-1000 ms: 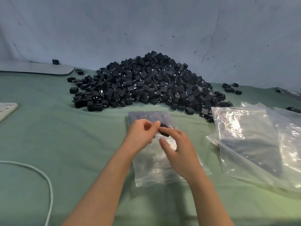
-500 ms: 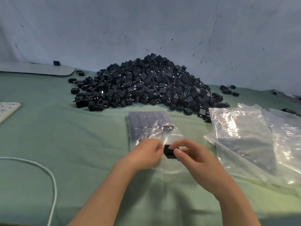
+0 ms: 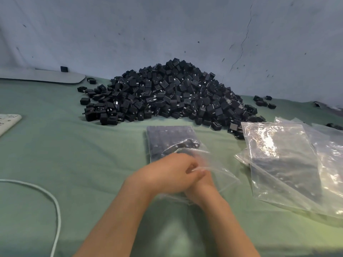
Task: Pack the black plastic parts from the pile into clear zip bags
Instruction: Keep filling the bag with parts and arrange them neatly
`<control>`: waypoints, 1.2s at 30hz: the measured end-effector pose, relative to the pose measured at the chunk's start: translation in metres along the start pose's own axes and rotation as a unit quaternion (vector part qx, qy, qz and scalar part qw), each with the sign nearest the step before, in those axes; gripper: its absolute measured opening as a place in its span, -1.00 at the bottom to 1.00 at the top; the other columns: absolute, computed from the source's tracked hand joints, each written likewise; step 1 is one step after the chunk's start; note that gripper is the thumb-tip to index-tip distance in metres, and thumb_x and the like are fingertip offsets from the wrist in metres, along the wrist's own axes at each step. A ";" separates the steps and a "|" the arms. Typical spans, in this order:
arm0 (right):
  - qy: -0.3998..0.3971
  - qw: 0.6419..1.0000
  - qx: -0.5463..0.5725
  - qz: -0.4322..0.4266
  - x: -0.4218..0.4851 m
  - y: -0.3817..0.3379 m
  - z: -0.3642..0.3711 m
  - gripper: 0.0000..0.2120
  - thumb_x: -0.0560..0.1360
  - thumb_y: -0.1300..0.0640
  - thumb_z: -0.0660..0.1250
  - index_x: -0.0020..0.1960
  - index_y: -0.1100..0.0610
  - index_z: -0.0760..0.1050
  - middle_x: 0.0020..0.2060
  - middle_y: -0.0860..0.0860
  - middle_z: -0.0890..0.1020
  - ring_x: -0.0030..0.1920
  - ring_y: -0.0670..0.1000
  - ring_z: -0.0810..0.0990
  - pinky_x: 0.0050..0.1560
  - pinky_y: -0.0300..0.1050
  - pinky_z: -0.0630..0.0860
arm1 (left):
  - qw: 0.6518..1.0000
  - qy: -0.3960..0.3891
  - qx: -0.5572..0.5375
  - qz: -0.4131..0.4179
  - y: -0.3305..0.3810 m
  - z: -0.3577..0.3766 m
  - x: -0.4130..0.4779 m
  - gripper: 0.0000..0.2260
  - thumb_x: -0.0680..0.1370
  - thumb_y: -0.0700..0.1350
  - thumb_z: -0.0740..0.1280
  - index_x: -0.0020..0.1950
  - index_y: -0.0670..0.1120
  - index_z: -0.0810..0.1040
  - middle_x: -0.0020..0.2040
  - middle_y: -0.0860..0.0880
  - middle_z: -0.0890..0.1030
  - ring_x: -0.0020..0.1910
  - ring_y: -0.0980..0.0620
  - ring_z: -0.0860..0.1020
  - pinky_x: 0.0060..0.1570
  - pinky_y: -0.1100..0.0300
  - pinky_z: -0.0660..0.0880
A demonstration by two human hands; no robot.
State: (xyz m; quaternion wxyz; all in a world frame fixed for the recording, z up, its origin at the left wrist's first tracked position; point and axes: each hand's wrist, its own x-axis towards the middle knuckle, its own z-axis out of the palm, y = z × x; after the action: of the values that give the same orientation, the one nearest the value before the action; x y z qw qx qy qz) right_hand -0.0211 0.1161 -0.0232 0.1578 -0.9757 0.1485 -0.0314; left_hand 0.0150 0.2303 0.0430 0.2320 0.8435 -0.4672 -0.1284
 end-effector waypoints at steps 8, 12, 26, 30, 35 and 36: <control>0.054 0.996 -0.049 -0.055 0.011 0.010 0.008 -0.67 0.56 0.02 0.09 0.26 -0.18 0.46 0.41 -0.14 0.33 0.42 -0.07 0.21 0.43 -0.25 -0.02 | 0.945 0.236 -0.047 -0.223 -0.080 -0.002 0.063 -0.60 0.59 0.01 0.22 0.43 0.01 0.37 0.51 -0.13 0.16 0.48 -0.13 0.12 0.45 0.08 0.09; 0.011 0.997 0.068 0.041 -0.001 0.010 -0.004 -0.75 0.60 0.13 0.12 -0.22 0.06 0.47 -0.21 -0.11 0.46 -0.18 -0.11 0.40 -0.10 -0.46 0.26 | 0.943 0.207 -0.093 -0.243 -0.098 0.016 0.072 -0.52 0.55 0.08 0.28 0.45 0.06 0.33 0.56 -0.14 -0.03 0.52 -0.12 -0.04 0.47 0.07 -0.01; 0.088 0.990 0.010 0.112 0.044 0.010 0.018 -0.61 0.58 -0.11 0.15 0.32 0.04 0.43 0.27 0.07 0.48 0.33 0.07 0.38 0.37 -0.03 0.28 | 0.958 0.148 -0.064 -0.237 -0.109 0.027 0.074 -0.43 0.57 0.21 0.14 0.54 0.11 0.08 0.56 -0.08 -0.23 0.53 -0.10 -0.20 0.49 -0.01 -0.15; 0.089 0.992 0.014 0.085 0.047 0.013 0.014 -0.64 0.59 -0.11 0.12 0.32 -0.06 0.45 0.24 -0.01 0.53 0.30 0.01 0.43 0.33 -0.05 0.34 | 0.959 0.147 -0.055 -0.234 -0.110 0.028 0.074 -0.37 0.53 0.25 0.18 0.54 0.12 0.06 0.55 -0.07 -0.24 0.53 -0.09 -0.20 0.48 0.00 -0.14; 0.086 0.992 0.036 0.083 0.046 0.012 0.006 -0.69 0.58 -0.04 0.15 0.28 -0.10 0.50 0.18 -0.02 0.58 0.23 0.00 0.49 0.27 -0.05 0.42 | 0.960 0.146 -0.043 -0.234 -0.110 0.028 0.073 -0.37 0.54 0.25 0.18 0.54 0.11 0.05 0.56 -0.08 -0.23 0.53 -0.10 -0.16 0.49 -0.02 -0.11; 0.089 0.992 0.046 0.079 0.046 0.012 0.004 -0.69 0.57 -0.01 0.16 0.27 -0.12 0.51 0.16 -0.02 0.60 0.21 0.01 0.51 0.25 -0.05 0.43 | 0.960 0.147 -0.042 -0.234 -0.110 0.028 0.073 -0.37 0.54 0.25 0.18 0.54 0.11 0.06 0.56 -0.08 -0.23 0.54 -0.10 -0.15 0.49 -0.02 -0.10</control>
State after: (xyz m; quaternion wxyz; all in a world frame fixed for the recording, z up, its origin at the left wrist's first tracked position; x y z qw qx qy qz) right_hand 0.0198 0.0931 -0.0304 0.1905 -0.9460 0.2369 -0.1123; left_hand 0.1214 0.2111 -0.0375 0.2970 0.9283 -0.2113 -0.0735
